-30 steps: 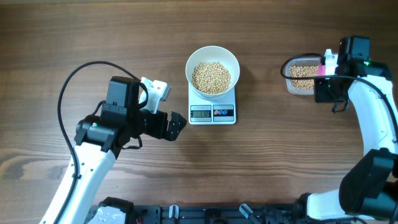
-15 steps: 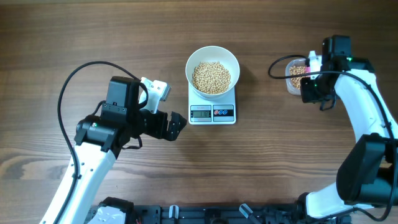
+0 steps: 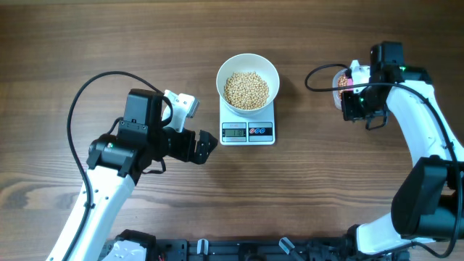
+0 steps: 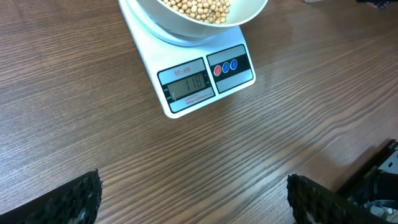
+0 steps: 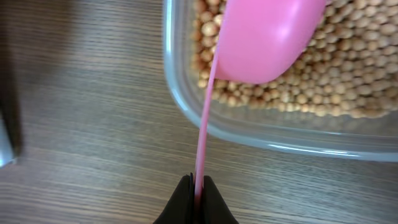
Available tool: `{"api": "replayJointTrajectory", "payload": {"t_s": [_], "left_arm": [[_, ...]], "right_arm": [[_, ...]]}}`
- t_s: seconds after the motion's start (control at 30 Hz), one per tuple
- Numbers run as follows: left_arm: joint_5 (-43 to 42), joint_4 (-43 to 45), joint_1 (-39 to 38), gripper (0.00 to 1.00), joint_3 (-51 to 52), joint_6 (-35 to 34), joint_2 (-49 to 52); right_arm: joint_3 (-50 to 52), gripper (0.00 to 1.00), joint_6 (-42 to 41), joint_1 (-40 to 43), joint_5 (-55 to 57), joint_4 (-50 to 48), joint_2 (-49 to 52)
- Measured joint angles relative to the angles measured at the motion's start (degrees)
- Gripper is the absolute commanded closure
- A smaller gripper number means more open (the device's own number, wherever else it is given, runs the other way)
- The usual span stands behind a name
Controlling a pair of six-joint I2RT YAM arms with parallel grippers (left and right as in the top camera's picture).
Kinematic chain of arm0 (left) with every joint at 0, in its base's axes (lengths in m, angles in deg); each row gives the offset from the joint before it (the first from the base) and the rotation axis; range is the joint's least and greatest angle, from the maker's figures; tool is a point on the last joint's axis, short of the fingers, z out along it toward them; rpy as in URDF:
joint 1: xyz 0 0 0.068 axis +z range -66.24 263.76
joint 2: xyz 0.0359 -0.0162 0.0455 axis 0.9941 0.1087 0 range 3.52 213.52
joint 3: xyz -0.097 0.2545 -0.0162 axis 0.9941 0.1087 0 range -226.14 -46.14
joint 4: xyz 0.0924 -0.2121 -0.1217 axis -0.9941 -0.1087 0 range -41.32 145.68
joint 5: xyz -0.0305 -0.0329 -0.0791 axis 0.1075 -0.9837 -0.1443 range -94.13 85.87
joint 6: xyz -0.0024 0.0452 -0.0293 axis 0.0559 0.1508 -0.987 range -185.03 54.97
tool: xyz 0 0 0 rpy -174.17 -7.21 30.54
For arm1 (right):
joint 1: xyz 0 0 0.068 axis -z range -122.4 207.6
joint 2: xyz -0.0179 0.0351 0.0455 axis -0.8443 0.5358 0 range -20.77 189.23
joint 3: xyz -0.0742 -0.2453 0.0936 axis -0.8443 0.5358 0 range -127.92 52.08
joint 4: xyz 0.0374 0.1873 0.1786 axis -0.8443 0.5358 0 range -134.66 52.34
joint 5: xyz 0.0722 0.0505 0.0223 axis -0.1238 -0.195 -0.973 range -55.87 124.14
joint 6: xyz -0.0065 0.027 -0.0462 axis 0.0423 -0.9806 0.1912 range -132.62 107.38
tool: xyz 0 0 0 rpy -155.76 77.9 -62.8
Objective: Scoop item into bowl and weigh 150g on scale
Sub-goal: 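Lower the pink scoop into the soybean tub with the right gripper, then scoop soybeans and lift the pink scoop out of the tub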
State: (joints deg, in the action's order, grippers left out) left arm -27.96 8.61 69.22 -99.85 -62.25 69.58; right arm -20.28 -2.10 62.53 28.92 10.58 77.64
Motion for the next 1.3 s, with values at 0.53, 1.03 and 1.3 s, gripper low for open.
{"api": "replayJointTrajectory", "payload": {"t_s": [0.53, 1.03, 1.3], "left_arm": [[0.00, 0.02, -0.02, 0.00, 0.00, 0.00, 0.00], [0.00, 0.00, -0.02, 0.00, 0.00, 0.00, 0.00], [0.00, 0.02, -0.02, 0.00, 0.00, 0.00, 0.00]], "right_arm": [[0.00, 0.96, -0.15, 9.53, -16.37, 4.96, 0.72], [0.07, 0.96, 3.39, 28.06, -36.79, 11.43, 0.92], [5.81, 0.96, 7.30, 35.98, -46.31, 11.56, 0.92]]}}
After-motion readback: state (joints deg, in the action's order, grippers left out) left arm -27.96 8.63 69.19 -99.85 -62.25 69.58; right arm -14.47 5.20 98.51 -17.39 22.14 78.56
